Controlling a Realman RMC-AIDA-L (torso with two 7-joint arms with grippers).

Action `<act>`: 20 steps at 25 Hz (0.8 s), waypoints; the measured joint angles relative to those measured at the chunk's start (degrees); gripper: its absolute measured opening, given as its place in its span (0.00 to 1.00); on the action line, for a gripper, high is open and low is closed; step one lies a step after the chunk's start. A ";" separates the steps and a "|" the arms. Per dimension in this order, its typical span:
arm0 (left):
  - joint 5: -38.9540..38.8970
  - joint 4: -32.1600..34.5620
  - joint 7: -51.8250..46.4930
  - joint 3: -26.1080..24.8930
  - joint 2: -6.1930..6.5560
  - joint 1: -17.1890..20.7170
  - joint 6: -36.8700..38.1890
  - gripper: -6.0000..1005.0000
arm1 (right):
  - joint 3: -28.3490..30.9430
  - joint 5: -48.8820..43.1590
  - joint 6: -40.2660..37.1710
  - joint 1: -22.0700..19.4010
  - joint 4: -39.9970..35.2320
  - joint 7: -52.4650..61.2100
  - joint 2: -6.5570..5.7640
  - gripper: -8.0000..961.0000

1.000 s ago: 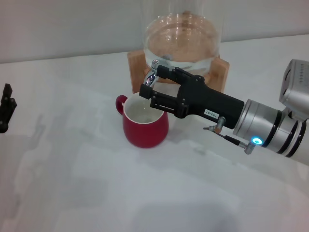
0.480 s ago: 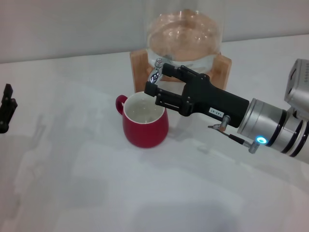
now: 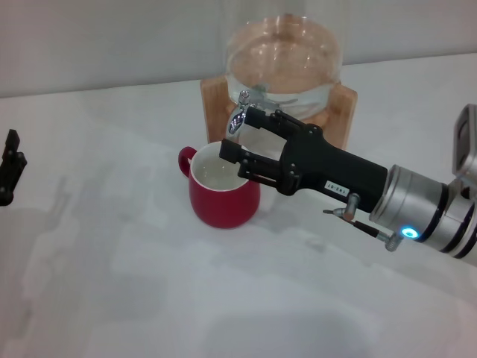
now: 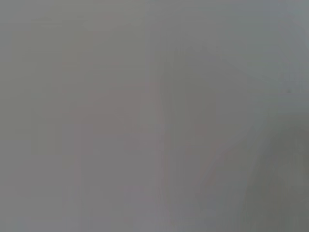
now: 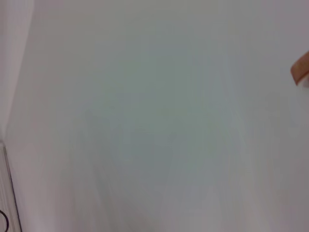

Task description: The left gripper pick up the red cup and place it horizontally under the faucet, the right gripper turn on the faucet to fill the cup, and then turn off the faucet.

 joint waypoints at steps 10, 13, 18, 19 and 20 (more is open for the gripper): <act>0.00 -0.45 0.00 0.00 0.00 0.00 -0.02 0.82 | 6.33 -1.14 -0.68 -2.91 -1.64 -0.11 -0.96 0.87; -0.03 -0.77 0.00 0.00 0.00 0.00 -0.04 0.82 | 9.97 -2.56 -0.71 -3.74 -1.48 -0.11 -1.05 0.87; -0.10 -0.92 0.00 0.00 0.01 0.04 -0.07 0.82 | 14.64 -4.20 -0.71 -5.25 -1.65 0.03 -1.37 0.87; -0.11 -0.92 0.00 0.00 0.00 0.03 -0.07 0.82 | 15.13 -4.25 -0.71 -5.40 -1.67 0.03 -1.43 0.87; -0.13 -0.93 0.00 0.00 0.00 0.02 -0.08 0.82 | 15.67 -4.32 -0.71 -5.56 -1.66 0.02 -1.50 0.87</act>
